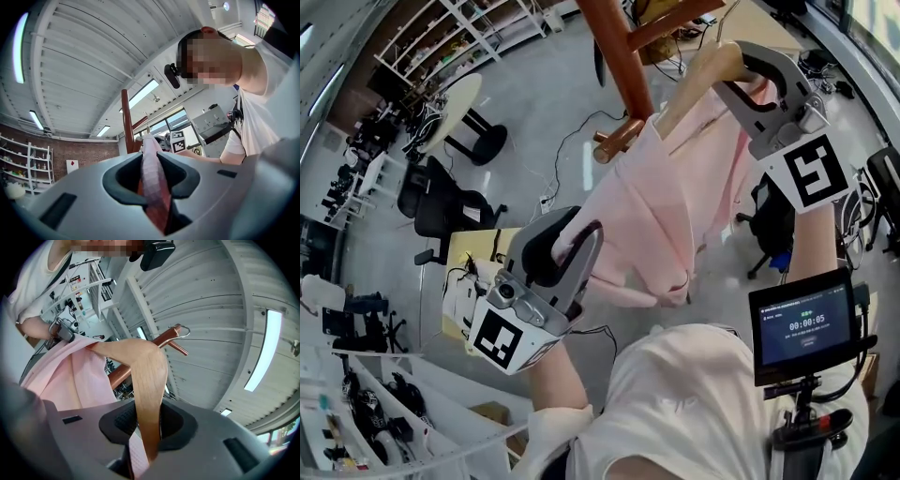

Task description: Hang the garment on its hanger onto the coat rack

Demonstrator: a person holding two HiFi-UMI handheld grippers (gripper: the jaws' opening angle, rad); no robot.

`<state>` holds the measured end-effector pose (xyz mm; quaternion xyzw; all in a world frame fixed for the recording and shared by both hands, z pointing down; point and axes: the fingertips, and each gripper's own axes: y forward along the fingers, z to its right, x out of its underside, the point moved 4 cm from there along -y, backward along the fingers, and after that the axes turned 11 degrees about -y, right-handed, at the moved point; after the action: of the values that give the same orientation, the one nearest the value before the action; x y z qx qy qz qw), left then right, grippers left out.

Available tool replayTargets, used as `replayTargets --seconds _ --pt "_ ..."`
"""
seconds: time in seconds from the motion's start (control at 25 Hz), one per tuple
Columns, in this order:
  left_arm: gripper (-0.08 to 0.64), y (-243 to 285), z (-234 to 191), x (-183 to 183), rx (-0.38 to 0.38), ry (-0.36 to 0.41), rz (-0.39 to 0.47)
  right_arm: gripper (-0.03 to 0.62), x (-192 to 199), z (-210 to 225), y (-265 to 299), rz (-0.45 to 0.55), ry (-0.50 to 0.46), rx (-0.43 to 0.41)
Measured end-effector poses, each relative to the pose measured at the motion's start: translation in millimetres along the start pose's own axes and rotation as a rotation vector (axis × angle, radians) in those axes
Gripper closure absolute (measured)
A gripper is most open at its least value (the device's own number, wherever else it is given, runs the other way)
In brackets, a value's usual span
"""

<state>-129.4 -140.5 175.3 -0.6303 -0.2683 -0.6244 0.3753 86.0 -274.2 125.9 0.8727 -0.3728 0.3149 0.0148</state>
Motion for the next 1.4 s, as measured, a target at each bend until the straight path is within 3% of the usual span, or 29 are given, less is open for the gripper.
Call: replayTargets --seconds 0.56,1.04,1.4 --pt "0.463 -14.1 8.3 12.8 -0.052 -0.003 -0.049 0.491 3.1 -30.7 17.0 0.035 0.029 -0.096" --pt "0.464 -46.7 -8.8 32.7 -0.082 -0.043 -0.067 0.491 -2.2 -74.3 45.3 0.028 0.033 -0.179" --pt "0.464 -44.1 -1.1 36.3 -0.048 -0.067 -0.062 0.491 -1.2 -79.3 50.5 0.074 0.044 -0.224"
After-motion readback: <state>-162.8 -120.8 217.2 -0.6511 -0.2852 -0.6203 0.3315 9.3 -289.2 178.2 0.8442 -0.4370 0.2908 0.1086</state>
